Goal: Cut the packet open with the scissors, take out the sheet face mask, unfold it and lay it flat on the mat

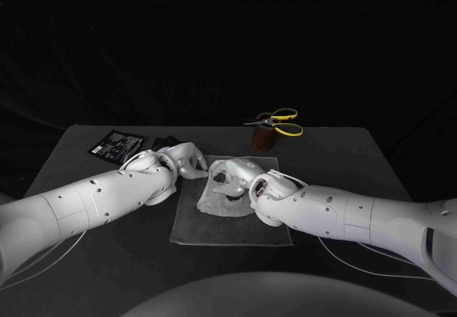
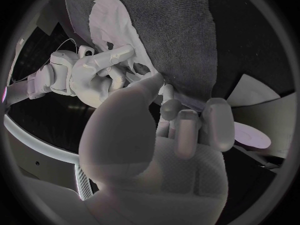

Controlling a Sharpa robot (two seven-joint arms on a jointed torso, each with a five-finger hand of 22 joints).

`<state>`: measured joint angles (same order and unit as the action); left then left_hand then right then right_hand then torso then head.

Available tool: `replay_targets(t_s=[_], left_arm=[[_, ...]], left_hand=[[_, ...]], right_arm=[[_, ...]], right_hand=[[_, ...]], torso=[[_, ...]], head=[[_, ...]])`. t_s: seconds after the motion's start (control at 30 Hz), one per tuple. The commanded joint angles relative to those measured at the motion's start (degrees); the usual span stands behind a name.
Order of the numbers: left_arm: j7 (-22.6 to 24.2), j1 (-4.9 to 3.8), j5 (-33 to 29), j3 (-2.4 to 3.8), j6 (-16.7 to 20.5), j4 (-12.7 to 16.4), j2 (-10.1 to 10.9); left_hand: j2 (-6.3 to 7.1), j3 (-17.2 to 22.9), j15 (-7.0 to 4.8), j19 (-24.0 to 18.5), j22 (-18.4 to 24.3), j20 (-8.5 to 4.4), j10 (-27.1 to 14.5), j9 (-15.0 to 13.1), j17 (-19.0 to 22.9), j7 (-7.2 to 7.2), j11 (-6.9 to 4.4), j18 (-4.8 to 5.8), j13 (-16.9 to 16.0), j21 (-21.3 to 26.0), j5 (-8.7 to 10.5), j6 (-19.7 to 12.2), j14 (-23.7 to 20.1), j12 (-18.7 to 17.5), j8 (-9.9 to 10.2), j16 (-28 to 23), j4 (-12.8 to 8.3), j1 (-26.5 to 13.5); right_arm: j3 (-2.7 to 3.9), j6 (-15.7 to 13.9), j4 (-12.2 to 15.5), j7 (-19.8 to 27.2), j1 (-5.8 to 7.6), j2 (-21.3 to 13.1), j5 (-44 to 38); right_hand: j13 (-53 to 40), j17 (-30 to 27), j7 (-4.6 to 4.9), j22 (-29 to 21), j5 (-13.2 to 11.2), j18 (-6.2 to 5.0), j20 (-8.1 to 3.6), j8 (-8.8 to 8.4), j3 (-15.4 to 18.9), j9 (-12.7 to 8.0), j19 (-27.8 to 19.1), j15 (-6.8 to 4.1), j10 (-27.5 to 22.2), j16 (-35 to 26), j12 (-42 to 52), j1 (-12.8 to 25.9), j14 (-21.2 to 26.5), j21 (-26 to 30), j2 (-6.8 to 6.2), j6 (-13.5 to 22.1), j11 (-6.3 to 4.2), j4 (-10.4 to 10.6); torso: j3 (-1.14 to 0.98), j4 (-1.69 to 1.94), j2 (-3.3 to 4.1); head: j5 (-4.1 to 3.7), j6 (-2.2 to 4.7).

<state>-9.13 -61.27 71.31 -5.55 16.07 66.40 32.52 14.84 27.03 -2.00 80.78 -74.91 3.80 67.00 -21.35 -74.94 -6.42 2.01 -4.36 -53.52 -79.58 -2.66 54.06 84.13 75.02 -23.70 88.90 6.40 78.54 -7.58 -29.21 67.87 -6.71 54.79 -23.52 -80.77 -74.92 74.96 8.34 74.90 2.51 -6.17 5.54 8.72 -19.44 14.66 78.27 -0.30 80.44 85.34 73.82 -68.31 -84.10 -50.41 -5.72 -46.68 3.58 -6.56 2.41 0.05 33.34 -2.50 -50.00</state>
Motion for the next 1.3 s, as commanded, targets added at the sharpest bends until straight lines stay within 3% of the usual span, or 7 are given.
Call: replay_targets(t_s=[0.03, 0.63, 0.87, 1.13, 1.3], left_arm=[[0.2, 0.01, 1.0, 0.01, -0.1, 0.0, -0.3], [0.4, 0.17, 1.6, -0.06, -1.2, -0.5, -1.4], [-0.4, 0.21, 2.1, -0.08, -1.4, -0.8, -1.6], [-0.2, 0.22, 2.9, -0.11, -1.6, -1.0, -1.9], [0.2, 0.22, 3.5, -0.15, -1.5, -1.3, -2.1]], left_hand=[[-0.04, -0.3, 0.37, 0.1, -2.3, 0.19, 0.5, -0.1, -11.4, 0.15, -0.05, 0.68, -0.3, -0.1, -0.11, 0.4, 4.7, 0.4, -0.2, -0.1, 0.0, 0.6], [0.26, -1.0, 0.32, 0.3, -2.6, 0.15, 0.8, -0.1, -11.7, 0.20, -0.10, 0.75, -0.7, -0.3, -0.10, 0.6, 4.8, 0.6, -0.2, 0.0, 0.1, 0.5], [-0.34, -1.0, 0.23, 0.4, -2.7, 0.09, 1.7, -0.1, -11.9, 0.35, -0.23, 0.79, -1.9, -0.5, -0.11, 1.0, 4.9, 1.1, -0.4, 0.1, 0.2, 0.9], [-2.72, 1.0, -0.53, 1.0, -3.4, -0.46, 5.0, -0.2, -13.3, 1.31, -1.12, 0.96, -6.4, -1.1, -0.13, 3.6, 5.3, 3.0, -1.1, 0.6, -0.6, 3.6], [-4.42, 4.0, -0.94, 1.6, -4.2, -0.83, 8.2, -0.2, -14.1, 1.49, -1.51, 1.19, -11.2, -1.7, -0.16, 5.9, 5.6, 4.7, -1.6, 0.8, -1.3, 4.9]], right_arm=[[-0.55, 3.9, -0.5, -2.6, -0.71, -0.3, -0.2], [-0.55, 4.0, -0.5, -2.7, -0.69, -0.3, -0.2], [-0.55, 4.1, -0.6, -2.8, -0.68, -0.3, -0.2], [-0.55, 4.1, -0.7, -2.8, -0.66, -0.2, -0.3], [-0.55, 4.1, -0.7, -2.8, -0.65, -0.2, -0.3]], right_hand=[[-1.0, 6.4, 0.16, 5.9, 0.3, -0.59, -0.14, -0.14, 0.3, 0.1, -0.2, -0.31, -0.3, 0.4, 0.0, -0.4, -3.8, -0.1, -0.15, 0.2, -0.03, -0.1], [-1.1, 6.4, 0.19, 5.9, 0.3, -0.58, -0.17, -0.17, 0.5, 0.0, -0.2, -0.31, -0.3, 0.4, 0.0, -0.3, -3.9, -0.1, -0.11, 0.1, -0.01, -0.1], [-1.1, 6.4, 0.19, 5.9, 0.3, -0.58, -0.17, -0.17, 0.5, 0.0, -0.2, -0.31, -0.3, 0.4, 0.0, -0.3, -3.9, -0.1, -0.11, 0.1, -0.01, -0.1], [-1.1, 6.4, 0.21, 5.9, 0.3, -0.57, -0.18, -0.19, 0.5, 0.0, -0.2, -0.31, -0.2, 0.4, 0.1, -0.3, -3.9, -0.1, -0.08, 0.1, 0.00, -0.1], [-1.1, 6.4, 0.21, 5.9, 0.3, -0.57, -0.18, -0.19, 0.5, 0.0, -0.2, -0.31, -0.2, 0.4, 0.1, -0.3, -3.9, -0.1, -0.08, 0.1, 0.00, -0.1]], torso=[[0.00, 0.02, -0.01], [-0.02, 0.00, 0.00], [-0.05, -0.04, -0.01], [-0.02, 0.02, -0.03], [0.00, -0.02, -0.02]], head=[[0.06, 0.00], [0.04, 0.00], [-0.04, 0.00], [-0.14, 0.00], [-0.14, 0.00]])
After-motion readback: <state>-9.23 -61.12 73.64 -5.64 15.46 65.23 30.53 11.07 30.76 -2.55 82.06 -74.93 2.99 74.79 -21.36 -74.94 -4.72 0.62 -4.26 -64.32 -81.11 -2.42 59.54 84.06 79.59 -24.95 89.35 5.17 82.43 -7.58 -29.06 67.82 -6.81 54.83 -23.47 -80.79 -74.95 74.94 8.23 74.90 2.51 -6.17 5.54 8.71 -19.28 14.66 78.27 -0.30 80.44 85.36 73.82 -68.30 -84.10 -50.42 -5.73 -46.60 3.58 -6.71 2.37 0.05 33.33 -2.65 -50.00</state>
